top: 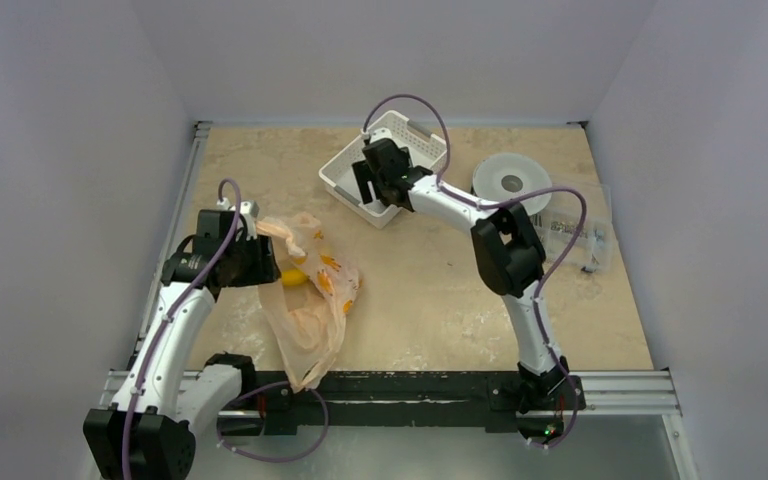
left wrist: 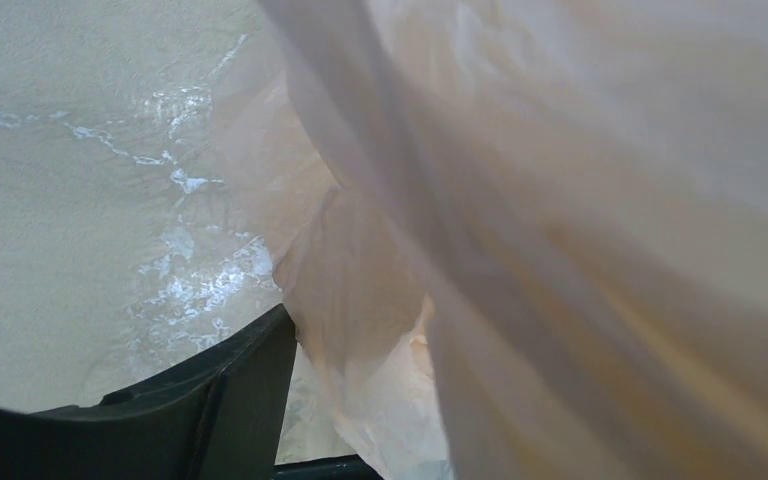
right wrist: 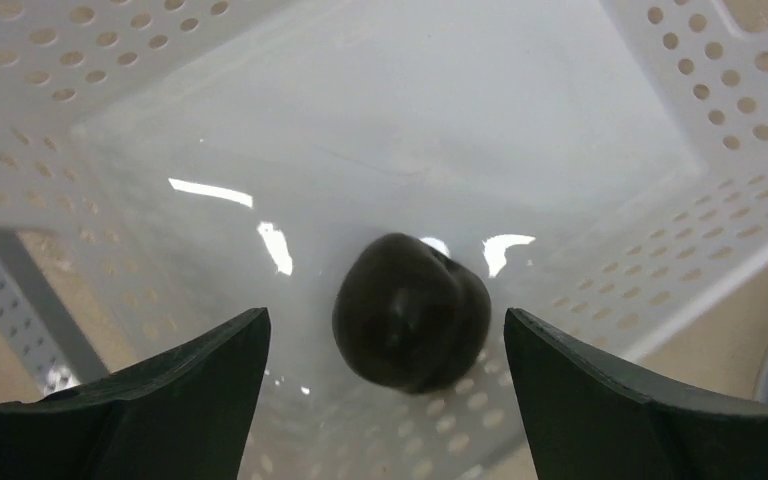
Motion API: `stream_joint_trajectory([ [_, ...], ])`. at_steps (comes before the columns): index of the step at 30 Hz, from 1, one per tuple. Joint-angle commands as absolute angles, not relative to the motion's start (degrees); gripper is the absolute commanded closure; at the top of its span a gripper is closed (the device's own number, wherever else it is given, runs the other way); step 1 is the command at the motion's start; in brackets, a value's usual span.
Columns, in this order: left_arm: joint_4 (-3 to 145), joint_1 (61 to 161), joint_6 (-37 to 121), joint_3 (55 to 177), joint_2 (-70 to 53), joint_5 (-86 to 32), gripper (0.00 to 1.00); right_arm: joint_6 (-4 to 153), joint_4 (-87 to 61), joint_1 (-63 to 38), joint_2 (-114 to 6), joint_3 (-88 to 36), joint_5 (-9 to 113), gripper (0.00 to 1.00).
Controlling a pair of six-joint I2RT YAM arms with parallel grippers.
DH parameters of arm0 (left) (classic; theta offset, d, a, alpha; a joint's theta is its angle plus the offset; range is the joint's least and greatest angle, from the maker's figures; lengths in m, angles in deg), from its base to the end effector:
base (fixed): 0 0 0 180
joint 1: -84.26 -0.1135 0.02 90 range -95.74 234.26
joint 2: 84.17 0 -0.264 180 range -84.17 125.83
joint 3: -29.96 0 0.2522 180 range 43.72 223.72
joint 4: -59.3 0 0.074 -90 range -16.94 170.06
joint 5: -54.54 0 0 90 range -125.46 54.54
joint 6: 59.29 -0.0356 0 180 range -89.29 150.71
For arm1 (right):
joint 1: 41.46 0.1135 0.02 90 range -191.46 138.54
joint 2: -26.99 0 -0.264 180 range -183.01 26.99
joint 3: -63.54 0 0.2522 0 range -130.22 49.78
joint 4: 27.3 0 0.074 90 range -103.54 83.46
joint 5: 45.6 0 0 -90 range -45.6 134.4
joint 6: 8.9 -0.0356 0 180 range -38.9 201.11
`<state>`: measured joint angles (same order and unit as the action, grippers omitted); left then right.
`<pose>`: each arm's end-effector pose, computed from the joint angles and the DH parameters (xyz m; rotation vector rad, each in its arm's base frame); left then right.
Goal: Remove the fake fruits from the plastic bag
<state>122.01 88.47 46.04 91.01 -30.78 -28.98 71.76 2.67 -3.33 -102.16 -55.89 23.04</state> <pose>0.1744 -0.0169 0.2694 -0.2015 2.5377 -0.2780 0.4152 0.3095 0.2072 -0.3581 2.1788 0.0360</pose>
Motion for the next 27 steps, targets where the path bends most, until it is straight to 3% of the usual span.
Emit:
stream_joint_trajectory([
  [1, 121.3, 88.7, 44.9, 92.2, -30.8, -27.1, 0.50, 70.9, 2.1, -2.8, -87.9, -49.4, 21.5, 0.14],
  [8, 121.2, 88.7, 44.4, 92.3, -30.0, -25.0, 0.71, 70.8, -0.2, 4.6, -70.9, -31.2, 24.4, 0.17],
  [13, 121.1, 88.7, 44.3, 92.3, -30.7, -24.4, 0.82, 69.7, -4.3, 19.0, -62.2, -19.5, 27.5, 0.27],
  [17, 120.9, 88.7, 44.2, 92.3, -31.1, -23.8, 0.99, 65.8, -10.6, 28.4, -59.0, -14.3, 28.3, 0.37],
  [21, 120.8, 88.7, 44.2, 92.2, -31.2, -24.2, 1.00, 63.5, -17.7, 35.0, -61.3, -13.3, 28.2, 0.50],
  [25, 121.0, 88.7, 44.7, 92.1, -31.2, -25.5, 1.00, 59.3, -14.2, 36.7, -69.0, -19.8, 19.5, 0.73],
  [27, 121.0, 88.7, 44.9, 92.2, -31.5, -26.1, 1.00, 58.6, -13.6, 36.9, -72.4, -22.1, 16.0, 0.79],
])
